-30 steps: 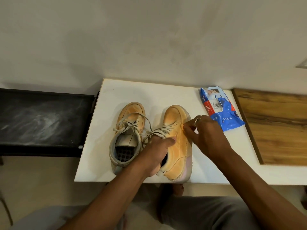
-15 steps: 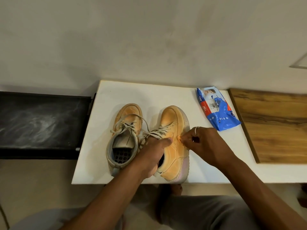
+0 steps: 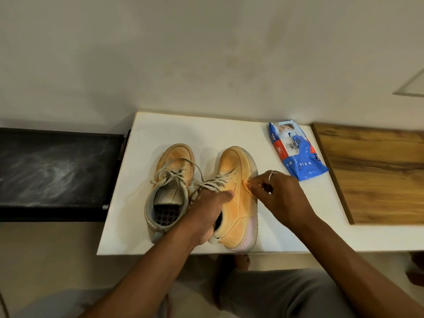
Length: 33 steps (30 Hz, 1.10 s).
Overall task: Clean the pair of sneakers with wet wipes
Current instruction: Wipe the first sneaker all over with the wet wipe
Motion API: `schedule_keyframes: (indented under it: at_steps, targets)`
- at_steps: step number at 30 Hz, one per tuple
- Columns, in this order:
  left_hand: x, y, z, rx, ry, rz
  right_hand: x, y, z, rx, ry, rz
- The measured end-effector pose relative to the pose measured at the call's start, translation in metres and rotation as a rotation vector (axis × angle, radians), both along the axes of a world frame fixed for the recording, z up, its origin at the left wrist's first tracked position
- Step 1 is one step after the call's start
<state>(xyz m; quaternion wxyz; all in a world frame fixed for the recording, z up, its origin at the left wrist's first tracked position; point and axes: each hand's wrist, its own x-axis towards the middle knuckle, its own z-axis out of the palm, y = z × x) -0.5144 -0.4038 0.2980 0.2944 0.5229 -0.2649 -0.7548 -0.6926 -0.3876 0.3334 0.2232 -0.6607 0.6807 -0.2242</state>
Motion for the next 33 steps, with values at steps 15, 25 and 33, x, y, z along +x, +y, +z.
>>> schedule_keyframes:
  at_steps: [15, 25, 33]
  targets:
    - [0.003, 0.001, 0.005, 0.021, 0.029, 0.039, -0.005, 0.006, -0.005, 0.016, -0.122, 0.073]
    - [0.004, 0.002, 0.01, 0.025, 0.025, 0.045, -0.011, 0.013, -0.005, 0.104, -0.134, 0.095]
    - [0.004, 0.003, 0.011, 0.028, 0.014, 0.049, -0.013, 0.017, 0.001, 0.241, -0.176, 0.178]
